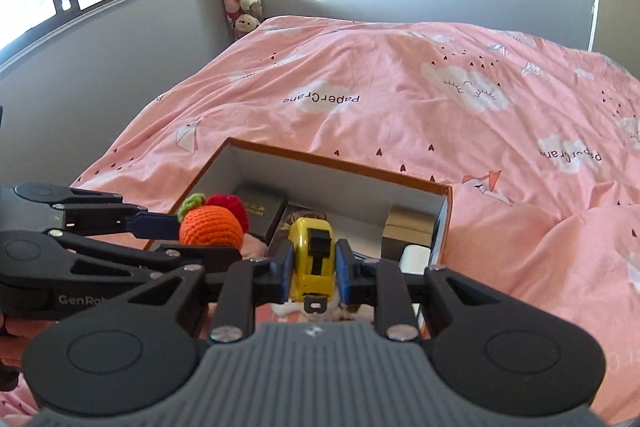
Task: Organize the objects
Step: 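Lift the crocheted orange and tape measure with both tools over the orange box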
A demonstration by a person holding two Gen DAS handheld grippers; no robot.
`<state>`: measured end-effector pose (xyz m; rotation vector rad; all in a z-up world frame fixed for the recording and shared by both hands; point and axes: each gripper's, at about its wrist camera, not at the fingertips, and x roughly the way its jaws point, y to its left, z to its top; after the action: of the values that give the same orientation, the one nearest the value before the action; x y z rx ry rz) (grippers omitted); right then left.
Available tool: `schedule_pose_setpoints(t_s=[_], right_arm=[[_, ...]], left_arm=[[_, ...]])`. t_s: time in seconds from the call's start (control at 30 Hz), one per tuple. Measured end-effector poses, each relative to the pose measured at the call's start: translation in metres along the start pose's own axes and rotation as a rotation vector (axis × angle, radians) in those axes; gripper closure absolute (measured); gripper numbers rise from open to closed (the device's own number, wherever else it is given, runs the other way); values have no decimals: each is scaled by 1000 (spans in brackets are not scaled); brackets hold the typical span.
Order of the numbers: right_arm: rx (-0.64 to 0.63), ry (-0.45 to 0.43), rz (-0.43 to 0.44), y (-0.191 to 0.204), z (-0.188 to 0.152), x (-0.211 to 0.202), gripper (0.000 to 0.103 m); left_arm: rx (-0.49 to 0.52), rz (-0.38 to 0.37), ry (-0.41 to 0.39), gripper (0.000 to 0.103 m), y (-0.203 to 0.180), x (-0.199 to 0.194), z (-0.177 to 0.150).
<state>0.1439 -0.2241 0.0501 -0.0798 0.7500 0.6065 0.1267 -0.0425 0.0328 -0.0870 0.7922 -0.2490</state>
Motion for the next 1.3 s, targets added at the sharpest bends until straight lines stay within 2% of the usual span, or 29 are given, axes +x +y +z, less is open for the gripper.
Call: schedule_pose_setpoints(t_s=[0.17, 0.47, 0.57, 0.8, 0.97, 1.2, 1.3], right_arm=[[28, 24, -17, -15, 17, 30, 82], [154, 70, -16, -48, 44, 96, 82], [214, 100, -1, -56, 45, 124, 82], [259, 183, -10, -60, 37, 185, 82], [274, 218, 19, -59, 36, 209, 82], [220, 284, -26, -58, 29, 225, 82], [220, 284, -20, -61, 28, 224, 82]], left_arm=[[-5, 17, 16, 52, 19, 28, 18], [-19, 22, 62, 52, 47, 74, 40], [-7, 31, 86, 52, 51, 87, 41], [45, 38, 134, 52, 58, 110, 36], [66, 52, 164, 52, 62, 122, 34], [86, 48, 185, 52, 60, 133, 31], [89, 46, 191, 52, 59, 136, 30]])
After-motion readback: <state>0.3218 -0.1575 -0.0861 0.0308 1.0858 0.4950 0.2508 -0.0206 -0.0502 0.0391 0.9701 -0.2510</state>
